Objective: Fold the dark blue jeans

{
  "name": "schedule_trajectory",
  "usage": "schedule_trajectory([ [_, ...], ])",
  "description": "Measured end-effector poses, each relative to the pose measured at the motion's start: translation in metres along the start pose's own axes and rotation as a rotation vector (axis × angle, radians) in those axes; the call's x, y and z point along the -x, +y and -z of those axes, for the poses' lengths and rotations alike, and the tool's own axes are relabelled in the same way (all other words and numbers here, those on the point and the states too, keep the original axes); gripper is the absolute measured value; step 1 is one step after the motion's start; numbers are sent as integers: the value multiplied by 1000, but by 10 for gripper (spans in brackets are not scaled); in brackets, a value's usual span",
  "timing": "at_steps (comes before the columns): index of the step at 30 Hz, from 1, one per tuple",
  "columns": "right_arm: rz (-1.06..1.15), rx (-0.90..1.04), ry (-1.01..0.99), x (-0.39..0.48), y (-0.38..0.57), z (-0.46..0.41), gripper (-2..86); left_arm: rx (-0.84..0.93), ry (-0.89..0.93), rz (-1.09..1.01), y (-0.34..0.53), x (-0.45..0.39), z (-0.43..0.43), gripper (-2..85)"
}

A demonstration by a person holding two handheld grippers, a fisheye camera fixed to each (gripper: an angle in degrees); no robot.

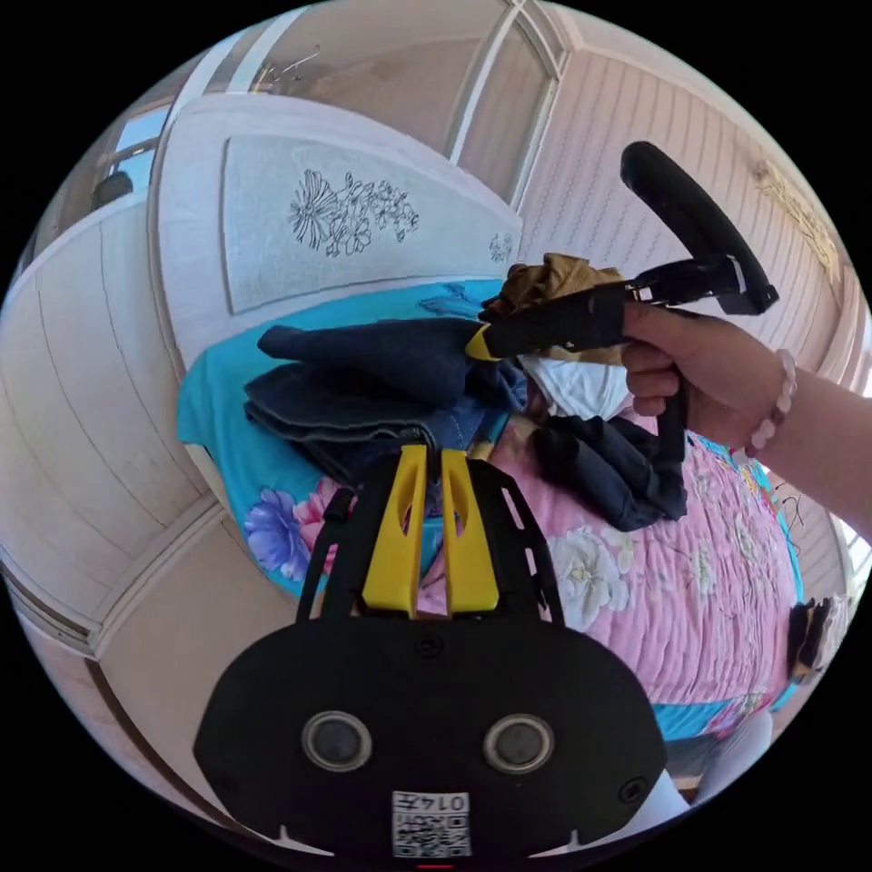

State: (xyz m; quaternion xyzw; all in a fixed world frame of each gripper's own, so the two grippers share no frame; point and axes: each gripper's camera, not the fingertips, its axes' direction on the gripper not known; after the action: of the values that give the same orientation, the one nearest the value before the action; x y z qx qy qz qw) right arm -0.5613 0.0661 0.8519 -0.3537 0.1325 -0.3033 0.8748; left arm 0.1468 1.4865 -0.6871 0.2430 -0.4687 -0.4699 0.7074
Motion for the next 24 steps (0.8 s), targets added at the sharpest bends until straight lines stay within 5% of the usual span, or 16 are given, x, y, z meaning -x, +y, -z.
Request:
schedule_trajectory([
  [7, -25, -280, -33, -26, 49, 154, 15, -280, 35, -86, -51, -29, 130, 8],
  [15, -247, -658, -180, -79, 286, 309, 15, -439, 223, -360, -70, -128, 232, 12],
  [20, -591, -698, -63, -97, 512, 340, 17, -328, 578, -586, -30, -246, 212, 21],
  [24, -1039, -351, 175, -93, 695, 296, 12, 70, 778, -546, 56, -339, 96, 25],
])
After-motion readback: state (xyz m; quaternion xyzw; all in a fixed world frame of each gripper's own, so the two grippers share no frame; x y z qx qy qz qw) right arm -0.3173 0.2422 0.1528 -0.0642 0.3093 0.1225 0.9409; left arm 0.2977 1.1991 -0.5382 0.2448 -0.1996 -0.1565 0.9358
